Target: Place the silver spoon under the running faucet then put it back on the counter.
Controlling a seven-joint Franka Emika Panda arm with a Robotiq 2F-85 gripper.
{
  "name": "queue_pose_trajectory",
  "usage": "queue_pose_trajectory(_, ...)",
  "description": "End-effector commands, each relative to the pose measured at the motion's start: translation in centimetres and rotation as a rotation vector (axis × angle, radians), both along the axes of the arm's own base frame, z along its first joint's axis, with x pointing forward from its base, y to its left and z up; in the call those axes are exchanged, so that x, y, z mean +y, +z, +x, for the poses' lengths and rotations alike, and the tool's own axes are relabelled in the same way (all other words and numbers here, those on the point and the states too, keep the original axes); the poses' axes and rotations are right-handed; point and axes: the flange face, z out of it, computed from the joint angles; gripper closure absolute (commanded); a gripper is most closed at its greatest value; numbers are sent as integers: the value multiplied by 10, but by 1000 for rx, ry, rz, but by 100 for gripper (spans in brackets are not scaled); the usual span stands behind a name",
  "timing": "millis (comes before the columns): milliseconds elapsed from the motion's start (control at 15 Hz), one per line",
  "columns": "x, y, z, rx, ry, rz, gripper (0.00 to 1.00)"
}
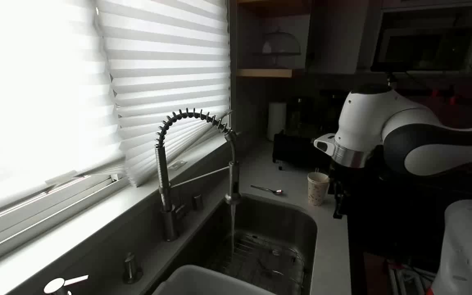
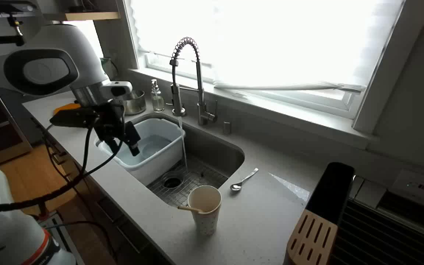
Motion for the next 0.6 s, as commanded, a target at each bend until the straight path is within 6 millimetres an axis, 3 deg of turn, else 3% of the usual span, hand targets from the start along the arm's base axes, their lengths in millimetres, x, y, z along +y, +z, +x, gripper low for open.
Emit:
queue_pose_trajectory(0,0,-5,-1,13,0,0,0)
queue_pose_trajectory(467,0,-12,-2,31,0,1,0)
queue_pose_trajectory(533,18,-18,0,61,24,-48,0)
